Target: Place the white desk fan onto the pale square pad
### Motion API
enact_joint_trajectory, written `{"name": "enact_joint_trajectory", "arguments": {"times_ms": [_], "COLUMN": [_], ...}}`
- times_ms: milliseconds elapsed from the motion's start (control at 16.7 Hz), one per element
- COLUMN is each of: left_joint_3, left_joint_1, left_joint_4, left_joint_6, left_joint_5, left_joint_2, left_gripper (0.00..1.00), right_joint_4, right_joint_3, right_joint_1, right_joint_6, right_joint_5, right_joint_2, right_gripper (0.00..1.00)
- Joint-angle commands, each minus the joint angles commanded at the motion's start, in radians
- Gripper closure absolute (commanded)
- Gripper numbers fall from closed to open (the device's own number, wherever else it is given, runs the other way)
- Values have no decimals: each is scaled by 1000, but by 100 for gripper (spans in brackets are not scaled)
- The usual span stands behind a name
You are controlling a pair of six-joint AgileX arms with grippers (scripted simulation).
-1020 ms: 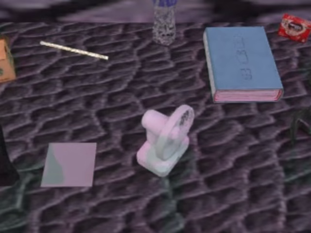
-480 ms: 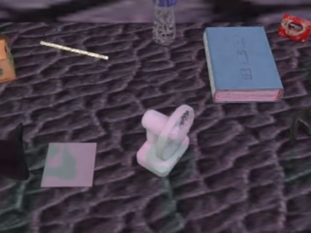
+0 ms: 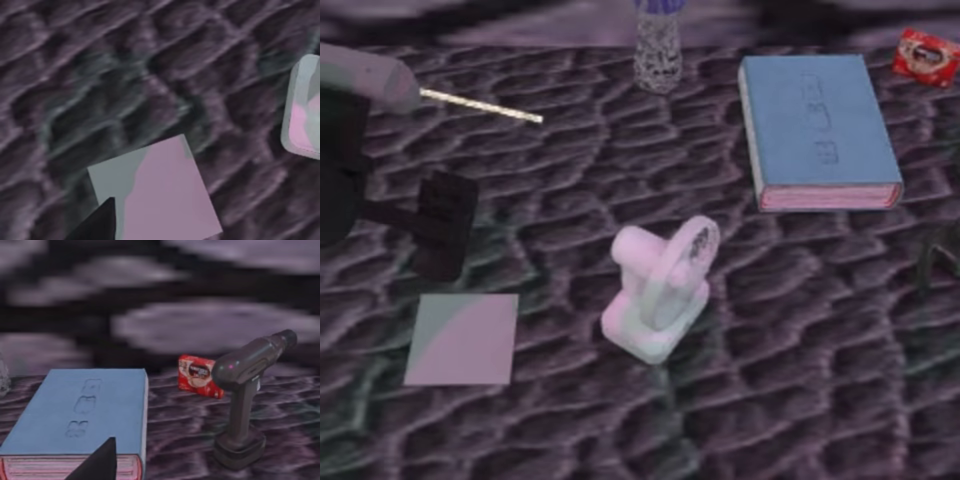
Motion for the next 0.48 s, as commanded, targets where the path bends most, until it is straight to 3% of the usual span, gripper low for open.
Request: {"name": "enact_joint_trajectory", "arguments": {"times_ms": [480], "left_joint_3": [779], "left_joint_1": [-250], "left_joint_4": [-502], "left_joint_6": [-62], "left_joint_5": [-9], "left_joint_2": [755], "left_gripper": [0], "right_joint_4": [0], "right_joint_3": [0], "right_joint_1": [0], "right_joint_6": [0], "right_joint_5": [0], "right_joint_2": [0], "right_gripper": [0]}}
